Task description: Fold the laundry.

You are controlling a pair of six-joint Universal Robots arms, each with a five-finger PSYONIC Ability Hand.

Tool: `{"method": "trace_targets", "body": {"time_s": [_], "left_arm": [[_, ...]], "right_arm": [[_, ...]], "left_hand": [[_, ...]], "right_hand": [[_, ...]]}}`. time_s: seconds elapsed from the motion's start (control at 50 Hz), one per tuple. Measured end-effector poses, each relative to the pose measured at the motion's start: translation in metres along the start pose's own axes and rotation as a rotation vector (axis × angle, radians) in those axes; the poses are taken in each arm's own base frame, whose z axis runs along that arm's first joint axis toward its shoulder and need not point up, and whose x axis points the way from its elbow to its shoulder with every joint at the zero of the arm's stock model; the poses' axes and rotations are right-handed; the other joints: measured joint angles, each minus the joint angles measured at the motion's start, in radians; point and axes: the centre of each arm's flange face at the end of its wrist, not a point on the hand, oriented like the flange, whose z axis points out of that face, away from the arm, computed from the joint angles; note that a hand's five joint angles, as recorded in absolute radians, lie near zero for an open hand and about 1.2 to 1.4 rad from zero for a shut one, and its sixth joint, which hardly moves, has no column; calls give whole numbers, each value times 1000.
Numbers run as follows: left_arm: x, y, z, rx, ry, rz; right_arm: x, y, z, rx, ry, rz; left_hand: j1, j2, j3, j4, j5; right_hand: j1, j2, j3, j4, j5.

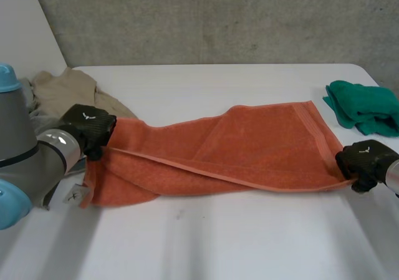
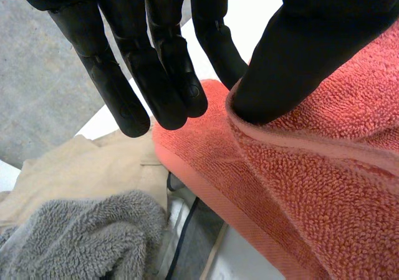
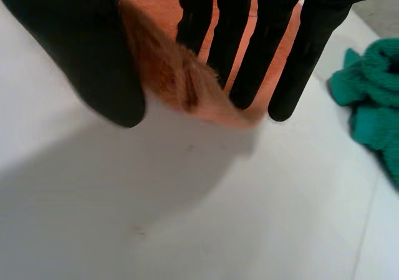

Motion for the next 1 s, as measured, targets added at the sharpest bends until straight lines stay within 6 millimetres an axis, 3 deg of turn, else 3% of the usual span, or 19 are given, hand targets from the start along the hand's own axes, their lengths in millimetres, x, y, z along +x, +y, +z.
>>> {"method": "trace_targets", "body": {"time_s": [0.08, 0.16, 0.3, 0.4, 0.52, 0.66, 0.84, 1.0], "left_arm": [[-1, 2, -4, -14, 9, -16], [4, 7, -15, -44, 48, -25], [25, 25, -57, -147, 221, 20], [48, 43, -102, -241, 426, 138], [57, 51, -119, -252, 512, 253], [50, 40, -80, -158, 388, 321], [40, 7, 3, 58, 121, 347], [47, -13, 61, 241, 14, 370]], "right_arm": [[6, -1, 5, 33, 54, -20], [13, -5, 0, 48, 89, -37], [28, -6, -33, -45, 76, -91], [34, 9, -70, -256, -88, -175], [40, 10, -79, -309, -158, -192], [40, -6, -52, -198, -81, -125], [47, -32, -4, -9, 88, -50], [54, -48, 31, 102, 236, -22]], "left_hand": [[0, 0, 0, 0, 0], [0, 0, 0, 0, 0], [0, 0, 0, 0, 0], [0, 0, 0, 0, 0], [0, 0, 0, 0, 0], [0, 0, 0, 0, 0], [0, 0, 0, 0, 0], [0, 0, 0, 0, 0]], "right_hand": [[96, 141, 156, 163, 137], [96, 141, 160, 167, 137], [96, 141, 160, 168, 137], [96, 141, 160, 170, 137], [96, 141, 160, 171, 137], [96, 141, 160, 171, 137], [96, 141, 160, 171, 137], [96, 141, 160, 171, 137]]}}
